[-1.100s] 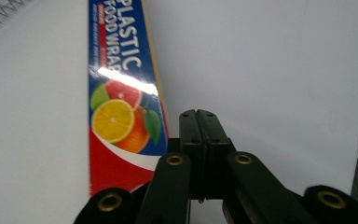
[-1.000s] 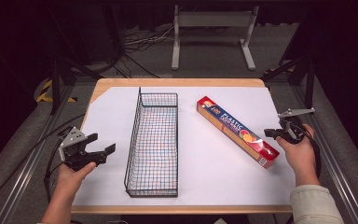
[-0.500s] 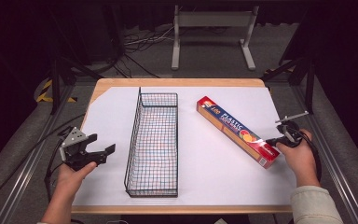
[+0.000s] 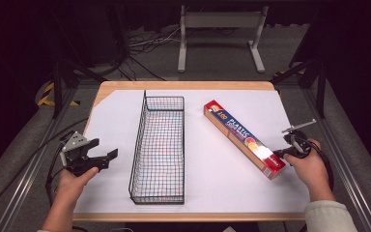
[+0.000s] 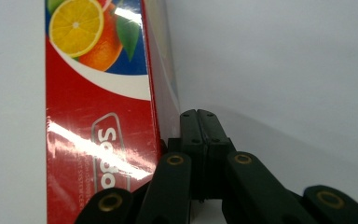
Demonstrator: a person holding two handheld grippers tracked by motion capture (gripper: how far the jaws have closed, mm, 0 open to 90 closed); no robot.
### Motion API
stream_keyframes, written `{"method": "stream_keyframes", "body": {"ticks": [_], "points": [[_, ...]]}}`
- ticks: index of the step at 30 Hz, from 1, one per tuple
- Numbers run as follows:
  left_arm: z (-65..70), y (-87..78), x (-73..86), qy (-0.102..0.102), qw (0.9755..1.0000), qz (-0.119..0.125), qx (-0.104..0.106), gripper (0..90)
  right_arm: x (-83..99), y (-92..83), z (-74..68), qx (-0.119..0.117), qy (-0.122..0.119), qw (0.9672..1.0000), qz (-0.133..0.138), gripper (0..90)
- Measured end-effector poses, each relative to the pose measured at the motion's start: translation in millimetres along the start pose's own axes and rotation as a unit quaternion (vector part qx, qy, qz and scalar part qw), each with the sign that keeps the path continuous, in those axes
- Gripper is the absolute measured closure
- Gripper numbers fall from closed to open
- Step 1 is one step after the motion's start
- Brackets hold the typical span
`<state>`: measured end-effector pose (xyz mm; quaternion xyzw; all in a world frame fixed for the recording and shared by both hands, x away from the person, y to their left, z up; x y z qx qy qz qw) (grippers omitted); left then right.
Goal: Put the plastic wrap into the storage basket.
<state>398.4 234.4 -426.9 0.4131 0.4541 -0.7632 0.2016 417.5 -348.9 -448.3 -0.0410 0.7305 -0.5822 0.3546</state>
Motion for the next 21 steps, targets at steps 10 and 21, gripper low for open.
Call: {"method": "stream_keyframes", "body": {"ticks": [10, 21], "points": [[0.1, -1.5, -2.8, -0.007, 0.9999, 0.007, 0.004, 15.6, 7.9, -3.3, -36.0, -0.033, -0.012, 0.9994, 0.0, 90.0], [-0.8, -0.9, -3.7, -0.01, 0.9999, 0.008, 0.005, 15.6, 8.5, 2.3, -72.3, -0.078, -0.041, 0.9961, -0.006, 90.0]]}}
Point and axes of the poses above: each handheld gripper's, and its own axes: y roughly forward along the jaws, x roughly out of its underside, z roughly to its right, the point moved 6 cm from there along y, roughly forward along the jaws, and after that the axes turned 9 degrees about -y, right-handed, at the moved point
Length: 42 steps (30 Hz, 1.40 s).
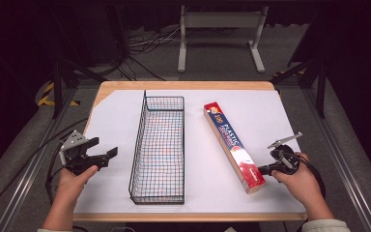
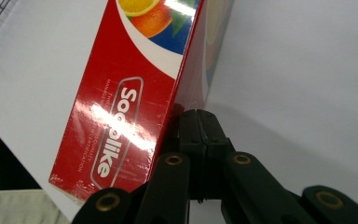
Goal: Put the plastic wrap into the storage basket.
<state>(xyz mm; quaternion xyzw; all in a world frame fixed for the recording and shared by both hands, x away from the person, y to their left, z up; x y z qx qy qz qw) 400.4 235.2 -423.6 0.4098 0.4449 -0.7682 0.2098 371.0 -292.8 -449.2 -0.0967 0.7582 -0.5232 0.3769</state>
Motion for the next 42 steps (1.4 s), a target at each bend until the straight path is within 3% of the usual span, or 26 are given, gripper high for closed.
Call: {"method": "stream_keyframes", "body": {"ticks": [5, 8, 12, 14, 18, 20, 21, 22, 23, 26, 28, 30, 31, 33, 38, 42], "points": [[-0.2, 0.9, -1.1, -0.002, 1.0, 0.001, 0.002, 15.6, -4.5, 5.8, -13.4, -0.009, -0.017, 0.9998, -0.01, 90.0], [0.1, 2.0, -2.4, -0.002, 1.0, 0.002, 0.004, 15.6, -7.4, 10.3, -22.3, -0.026, -0.024, 0.9993, -0.012, 90.0], [0.4, 3.5, -3.4, -0.004, 1.0, 0.002, 0.006, 15.6, -10.6, 13.8, -30.1, -0.027, -0.039, 0.9987, -0.016, 90.0], [-0.5, 4.2, -4.0, -0.003, 1.0, 0.0, 0.007, 15.6, -11.3, 14.0, -29.7, -0.017, -0.043, 0.9987, -0.023, 84.5], [-2.2, 5.9, -5.6, -0.004, 1.0, 0.002, 0.005, 15.6, -11.9, 7.3, -25.8, -0.016, -0.024, 0.9995, -0.01, 77.0], [-3.4, 6.3, -6.2, -0.005, 1.0, 0.003, 0.003, 15.7, -13.5, 2.2, -23.5, 0.009, -0.019, 0.9998, 0.0, 67.7], [-3.4, 6.3, -6.2, -0.005, 1.0, 0.003, 0.003, 15.6, -13.5, 2.2, -23.5, 0.009, -0.019, 0.9998, 0.0, 67.7], [-4.2, 6.1, -6.3, -0.002, 1.0, 0.003, 0.001, 15.6, -16.8, -2.9, -21.2, 0.029, -0.004, 0.9993, 0.025, 60.0], [-4.2, 6.1, -6.3, -0.002, 1.0, 0.003, 0.001, 15.6, -16.8, -2.9, -21.2, 0.029, -0.004, 0.9993, 0.025, 60.0], [-4.8, 4.7, -6.8, -0.003, 1.0, 0.005, 0.001, 15.7, -22.8, -11.1, -17.2, 0.052, 0.038, 0.9943, 0.085, 49.9], [-5.1, 3.8, -7.3, -0.008, 0.9999, 0.007, 0.001, 15.6, -27.7, -16.9, -14.7, 0.072, 0.025, 0.9909, 0.111, 48.6], [-5.7, 3.7, -7.3, -0.007, 1.0, 0.006, 0.0, 15.6, -32.9, -23.0, -14.9, 0.076, 0.025, 0.9876, 0.135, 44.9], [-5.8, 3.8, -7.4, -0.007, 1.0, 0.006, 0.0, 15.6, -37.2, -27.2, -16.0, 0.08, 0.026, 0.9843, 0.156, 43.2], [-5.7, 4.1, -7.6, -0.008, 0.9999, 0.007, 0.001, 15.6, -39.4, -29.1, -16.7, 0.081, 0.027, 0.9827, 0.164, 42.9], [-5.4, 4.2, -7.8, -0.008, 0.9999, 0.007, 0.001, 15.6, -54.9, -40.3, -21.2, 0.098, 0.018, 0.9744, 0.201, 41.1], [-7.0, 2.6, -8.5, -0.008, 0.9999, 0.01, 0.0, 15.6, -65.4, -44.9, -20.9, 0.101, 0.037, 0.9675, 0.229, 38.6]]}}
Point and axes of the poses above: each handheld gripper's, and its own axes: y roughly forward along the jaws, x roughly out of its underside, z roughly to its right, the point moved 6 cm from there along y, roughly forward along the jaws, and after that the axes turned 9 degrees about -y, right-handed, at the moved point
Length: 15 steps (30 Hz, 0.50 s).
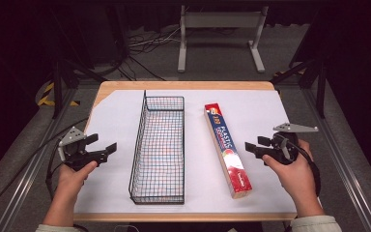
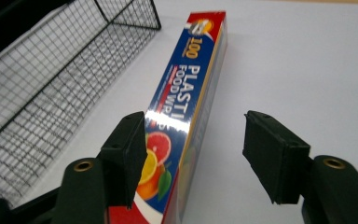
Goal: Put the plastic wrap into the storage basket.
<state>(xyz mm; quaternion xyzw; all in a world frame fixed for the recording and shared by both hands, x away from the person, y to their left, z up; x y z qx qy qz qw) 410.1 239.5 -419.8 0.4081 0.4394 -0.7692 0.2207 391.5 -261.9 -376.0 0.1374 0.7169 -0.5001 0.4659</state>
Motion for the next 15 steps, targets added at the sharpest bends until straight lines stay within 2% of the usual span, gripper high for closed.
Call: {"method": "stream_keyframes", "body": {"ticks": [2, 6, 10, 11, 13, 15], "points": [[-0.3, -0.3, 0.0, -0.001, 1.0, 0.0, -0.001, 15.6, -6.2, 0.3, 0.1, 0.001, 0.009, 1.0, 0.003, 38.5], [-0.5, -0.2, -0.3, -0.005, 1.0, 0.001, -0.001, 15.6, -16.6, 3.0, -3.9, 0.009, 0.002, 1.0, -0.002, 37.7], [-0.9, -0.1, 0.0, -0.005, 1.0, -0.002, -0.002, 15.6, -29.1, 7.3, -10.6, 0.016, -0.005, 0.9995, 0.026, 34.4], [-0.9, -0.1, 0.1, -0.007, 1.0, -0.001, -0.003, 15.6, -32.0, 9.1, -12.1, 0.018, -0.012, 0.9994, 0.026, 32.6], [-1.7, -0.6, -0.5, -0.005, 1.0, 0.001, -0.003, 15.4, -35.7, 14.2, -15.1, 0.016, 0.0, 0.9998, 0.009, 31.5], [-1.9, -0.8, -0.7, -0.006, 1.0, 0.002, -0.004, 15.3, -38.9, 17.7, -17.0, 0.018, -0.002, 0.9998, 0.003, 31.0]]}}
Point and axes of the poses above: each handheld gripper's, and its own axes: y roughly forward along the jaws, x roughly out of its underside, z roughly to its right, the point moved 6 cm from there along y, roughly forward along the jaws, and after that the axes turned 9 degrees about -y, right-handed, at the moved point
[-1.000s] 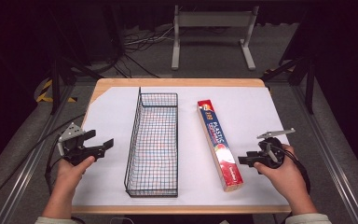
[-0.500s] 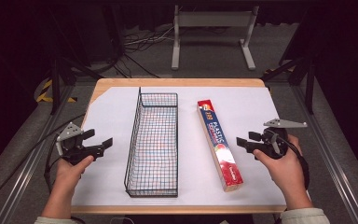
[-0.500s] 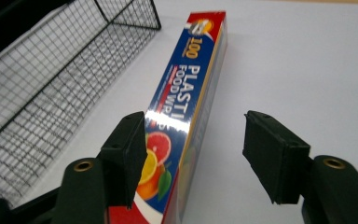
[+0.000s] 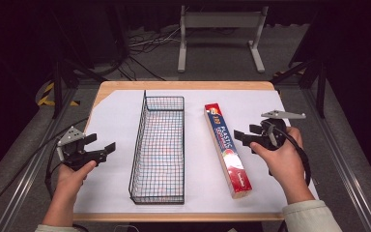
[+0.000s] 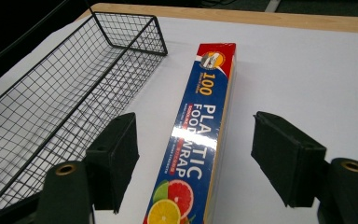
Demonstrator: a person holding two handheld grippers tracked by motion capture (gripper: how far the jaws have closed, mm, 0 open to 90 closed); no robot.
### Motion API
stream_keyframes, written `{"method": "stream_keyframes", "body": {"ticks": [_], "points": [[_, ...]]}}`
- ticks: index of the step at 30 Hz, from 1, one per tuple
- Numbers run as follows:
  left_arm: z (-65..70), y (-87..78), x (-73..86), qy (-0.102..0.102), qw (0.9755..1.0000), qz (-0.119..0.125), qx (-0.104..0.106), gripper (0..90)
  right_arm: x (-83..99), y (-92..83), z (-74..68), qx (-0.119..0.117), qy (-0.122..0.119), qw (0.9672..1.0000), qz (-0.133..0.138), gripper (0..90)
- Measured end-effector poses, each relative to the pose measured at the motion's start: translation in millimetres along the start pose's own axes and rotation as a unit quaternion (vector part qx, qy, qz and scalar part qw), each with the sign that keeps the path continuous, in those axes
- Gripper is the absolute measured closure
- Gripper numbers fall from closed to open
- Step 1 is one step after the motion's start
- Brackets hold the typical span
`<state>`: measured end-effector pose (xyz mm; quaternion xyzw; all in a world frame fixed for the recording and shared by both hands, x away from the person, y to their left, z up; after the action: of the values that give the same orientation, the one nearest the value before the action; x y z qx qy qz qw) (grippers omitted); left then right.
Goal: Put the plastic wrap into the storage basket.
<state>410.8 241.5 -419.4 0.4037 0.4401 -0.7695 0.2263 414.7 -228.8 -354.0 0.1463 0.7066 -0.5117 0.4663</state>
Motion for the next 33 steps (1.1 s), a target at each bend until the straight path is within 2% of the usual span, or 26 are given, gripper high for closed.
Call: {"method": "stream_keyframes", "body": {"ticks": [6, 9, 14, 15, 18, 19, 20, 22, 24, 27, 31, 33], "points": [[-0.5, 0.0, 0.7, 0.001, 1.0, -0.003, -0.002, 15.1, -10.2, 11.2, -4.7, 0.011, 0.011, 0.9998, -0.016, 31.4], [-0.3, -0.1, 1.7, -0.001, 1.0, -0.007, -0.004, 14.8, -13.6, 18.2, -7.0, 0.01, 0.039, 0.9987, -0.031, 32.0], [-2.5, -2.5, 1.9, -0.001, 0.9999, -0.005, -0.01, 14.6, -19.1, 29.9, -7.9, 0.022, 0.055, 0.9971, -0.048, 30.9], [-2.5, -2.7, 2.0, -0.003, 0.9999, -0.005, -0.011, 14.6, -19.4, 32.4, -8.0, 0.021, 0.058, 0.9966, -0.054, 31.2], [-2.1, -2.5, 3.0, 0.0, 0.9999, -0.01, -0.011, 14.7, -16.7, 39.5, -8.0, 0.021, 0.088, 0.9925, -0.082, 30.1], [-1.9, -2.7, 3.2, 0.002, 0.9999, -0.011, -0.012, 14.6, -14.4, 44.8, -6.8, 0.025, 0.088, 0.9915, -0.093, 28.1], [-1.9, -2.7, 3.2, 0.002, 0.9999, -0.011, -0.012, 14.7, -14.4, 44.8, -6.8, 0.025, 0.088, 0.9915, -0.093, 28.1], [-2.4, -3.5, 3.3, 0.003, 0.9998, -0.012, -0.013, 14.6, -11.3, 51.6, -4.3, 0.044, 0.082, 0.9904, -0.103, 28.0], [-3.7, -3.8, 3.3, 0.003, 0.9998, -0.011, -0.014, 14.6, -8.6, 56.7, -4.4, 0.052, 0.084, 0.9896, -0.105, 27.6], [-3.6, -3.5, 3.6, 0.0, 0.9998, -0.013, -0.014, 14.6, -5.2, 62.2, -6.3, 0.057, 0.088, 0.9886, -0.109, 26.6], [-2.8, -3.3, 3.5, 0.002, 0.9998, -0.012, -0.014, 14.6, 2.9, 72.2, -10.7, 0.07, 0.08, 0.9864, -0.126, 29.4], [-2.8, -3.5, 3.6, 0.001, 0.9998, -0.012, -0.013, 14.6, 6.8, 77.7, -12.4, 0.073, 0.076, 0.9852, -0.136, 27.9]]}}
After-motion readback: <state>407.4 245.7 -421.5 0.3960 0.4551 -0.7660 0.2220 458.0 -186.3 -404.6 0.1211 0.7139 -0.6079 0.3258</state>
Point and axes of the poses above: each handheld gripper's, and its own axes: y roughly forward along the jaws, x roughly out of its underside, z roughly to its right, the point moved 6 cm from there along y, roughly forward along the jaws, and after that the axes turned 9 degrees about -y, right-handed, at the moved point
